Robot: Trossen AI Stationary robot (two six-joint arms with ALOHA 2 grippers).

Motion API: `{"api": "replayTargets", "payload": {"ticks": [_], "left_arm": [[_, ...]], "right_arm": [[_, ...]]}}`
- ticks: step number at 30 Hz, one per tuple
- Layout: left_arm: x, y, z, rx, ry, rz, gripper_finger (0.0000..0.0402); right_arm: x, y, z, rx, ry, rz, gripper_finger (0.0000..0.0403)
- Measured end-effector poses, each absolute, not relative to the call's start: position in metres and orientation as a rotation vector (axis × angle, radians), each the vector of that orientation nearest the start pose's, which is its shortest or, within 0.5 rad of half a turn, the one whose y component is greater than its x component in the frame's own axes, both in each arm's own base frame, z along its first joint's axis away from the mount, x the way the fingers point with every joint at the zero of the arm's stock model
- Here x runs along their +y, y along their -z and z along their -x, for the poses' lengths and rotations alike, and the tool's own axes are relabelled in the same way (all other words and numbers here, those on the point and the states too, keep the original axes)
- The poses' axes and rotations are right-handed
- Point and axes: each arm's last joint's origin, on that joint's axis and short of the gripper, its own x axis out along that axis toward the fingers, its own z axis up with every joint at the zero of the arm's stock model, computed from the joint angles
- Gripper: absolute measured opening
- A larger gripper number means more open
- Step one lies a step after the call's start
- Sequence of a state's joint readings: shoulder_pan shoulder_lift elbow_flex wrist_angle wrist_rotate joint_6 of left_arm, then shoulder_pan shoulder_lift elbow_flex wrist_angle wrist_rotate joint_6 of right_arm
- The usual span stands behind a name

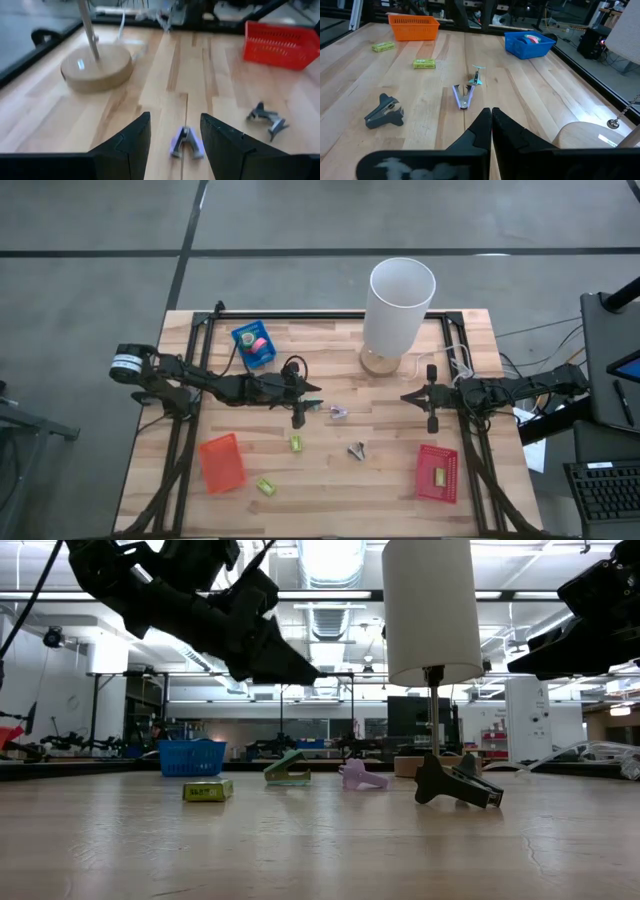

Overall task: Pick and place Stapler, Stapler remover, tape
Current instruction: Put the blue staple remover into the orange basket

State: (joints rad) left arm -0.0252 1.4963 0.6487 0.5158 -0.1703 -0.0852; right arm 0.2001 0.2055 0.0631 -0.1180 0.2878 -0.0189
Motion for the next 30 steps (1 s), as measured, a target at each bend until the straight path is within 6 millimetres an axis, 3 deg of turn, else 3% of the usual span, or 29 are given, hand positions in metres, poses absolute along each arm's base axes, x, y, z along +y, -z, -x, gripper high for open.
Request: {"api": "replayTargets", "payload": {"ticks": [12, 16, 30], "left_arm": [[-0.002, -0.168, -0.287, 0.594, -0.175, 0.1, 0.0174], [0.003, -0.167, -0.285, 0.594, -0.295, 0.065, 0.0174], [0.005, -0.139, -0.298, 0.696, -0.321, 0.039, 0.0175]], "right_arm": [[0.013, -0.158, -0.104, 0.253, 0.085, 0.082, 0.0009], [0.013, -0.158, -0.104, 0.253, 0.085, 0.082, 0.0009], [0.013, -0.158, -0.104, 0.253, 0.086, 0.082, 0.0009]]}}
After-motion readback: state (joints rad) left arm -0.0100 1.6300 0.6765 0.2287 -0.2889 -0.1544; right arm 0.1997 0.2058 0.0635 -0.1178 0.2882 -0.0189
